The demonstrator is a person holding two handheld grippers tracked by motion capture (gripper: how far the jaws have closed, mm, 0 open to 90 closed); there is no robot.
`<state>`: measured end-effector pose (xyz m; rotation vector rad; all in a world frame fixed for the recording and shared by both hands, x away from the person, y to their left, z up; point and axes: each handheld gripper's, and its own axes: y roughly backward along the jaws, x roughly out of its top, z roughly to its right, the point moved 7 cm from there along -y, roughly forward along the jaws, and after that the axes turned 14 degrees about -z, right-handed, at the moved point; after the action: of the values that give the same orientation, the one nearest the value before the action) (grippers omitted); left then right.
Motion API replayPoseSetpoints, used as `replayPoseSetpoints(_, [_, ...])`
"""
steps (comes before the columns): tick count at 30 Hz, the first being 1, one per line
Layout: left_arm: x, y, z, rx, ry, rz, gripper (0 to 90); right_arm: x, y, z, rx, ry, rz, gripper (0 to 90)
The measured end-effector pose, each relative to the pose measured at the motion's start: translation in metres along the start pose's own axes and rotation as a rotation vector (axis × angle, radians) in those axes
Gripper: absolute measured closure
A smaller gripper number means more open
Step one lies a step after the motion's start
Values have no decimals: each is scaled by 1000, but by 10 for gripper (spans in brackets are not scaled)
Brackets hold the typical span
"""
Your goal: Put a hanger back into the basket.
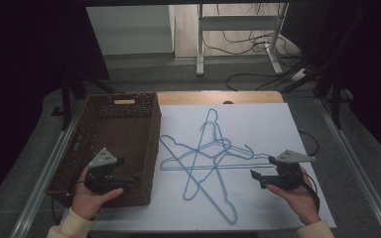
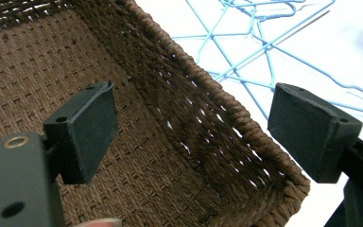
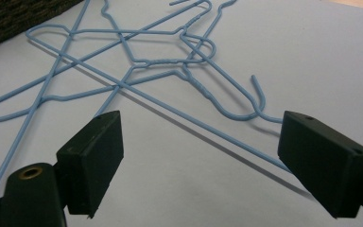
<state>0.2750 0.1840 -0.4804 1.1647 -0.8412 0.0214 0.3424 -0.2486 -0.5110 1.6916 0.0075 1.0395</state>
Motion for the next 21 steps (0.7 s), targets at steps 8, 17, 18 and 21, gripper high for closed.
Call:
replayPoseSetpoints(8, [-4,3,2,14,-10,-2,173,1,0,0,-2,14,-11,158])
replayPoseSetpoints(17, [-5,3,5,9,-29,-8,179,0,7,-9,-16,0,-29,168])
replayPoseSetpoints(18, [-6,3,5,6,-27,-9,180,0,7,-9,-21,-5,-32,169])
replayPoseSetpoints(21, [-6,2,5,6,-25,-13,180,0,6,-8,-21,-8,-44,173])
